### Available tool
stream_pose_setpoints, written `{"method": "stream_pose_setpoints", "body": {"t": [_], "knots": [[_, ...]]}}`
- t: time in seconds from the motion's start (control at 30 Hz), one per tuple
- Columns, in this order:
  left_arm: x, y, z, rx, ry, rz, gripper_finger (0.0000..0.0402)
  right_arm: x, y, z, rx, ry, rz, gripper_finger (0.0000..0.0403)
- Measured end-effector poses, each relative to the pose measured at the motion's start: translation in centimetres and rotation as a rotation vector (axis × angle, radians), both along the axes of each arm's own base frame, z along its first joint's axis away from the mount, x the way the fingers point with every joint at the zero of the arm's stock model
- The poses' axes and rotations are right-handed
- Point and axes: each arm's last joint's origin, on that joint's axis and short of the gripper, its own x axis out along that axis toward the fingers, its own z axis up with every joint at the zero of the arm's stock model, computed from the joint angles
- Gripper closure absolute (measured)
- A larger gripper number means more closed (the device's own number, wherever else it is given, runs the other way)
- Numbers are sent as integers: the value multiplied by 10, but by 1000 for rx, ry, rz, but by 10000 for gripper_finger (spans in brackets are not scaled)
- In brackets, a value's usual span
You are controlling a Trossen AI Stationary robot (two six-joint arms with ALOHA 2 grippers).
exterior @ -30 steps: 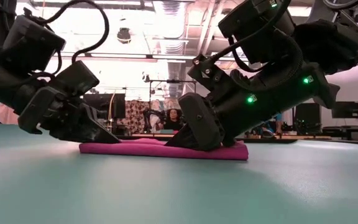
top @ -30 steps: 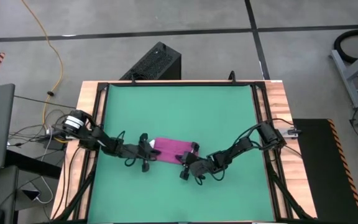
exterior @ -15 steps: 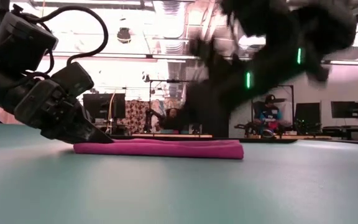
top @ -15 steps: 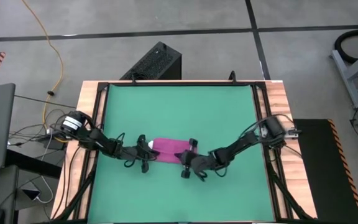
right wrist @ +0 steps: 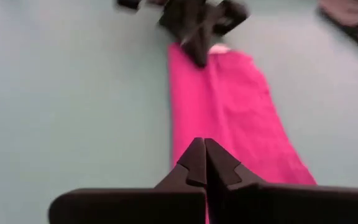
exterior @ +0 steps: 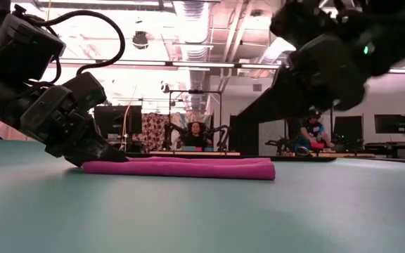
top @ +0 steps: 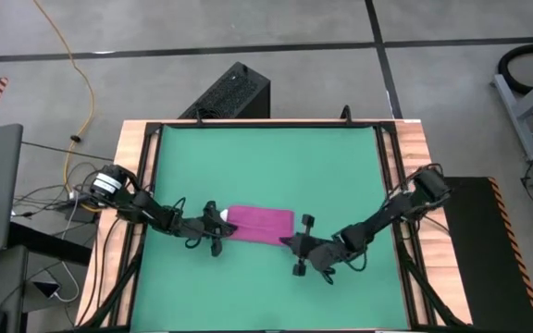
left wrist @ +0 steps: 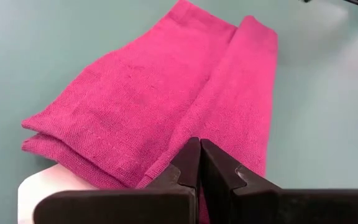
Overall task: Roll towel
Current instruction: Roll the pink towel
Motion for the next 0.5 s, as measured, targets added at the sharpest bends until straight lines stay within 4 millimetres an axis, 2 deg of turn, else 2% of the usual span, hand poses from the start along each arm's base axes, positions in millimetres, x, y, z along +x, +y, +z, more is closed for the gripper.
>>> {"method": "stream_pose_setpoints", "body": {"t": [0.13, 0.3, 0.5], "knots": [[-1, -1, 0, -5, 0, 2, 401, 1, -5, -26, 34, -45, -27, 383], [-2, -3, -1, -16, 6, 4, 401, 0, -13, -59, 86, 12, -70, 390], [-3, -6, -1, -29, 10, 3, 401, -1, -18, -78, 132, 27, -127, 385]]}}
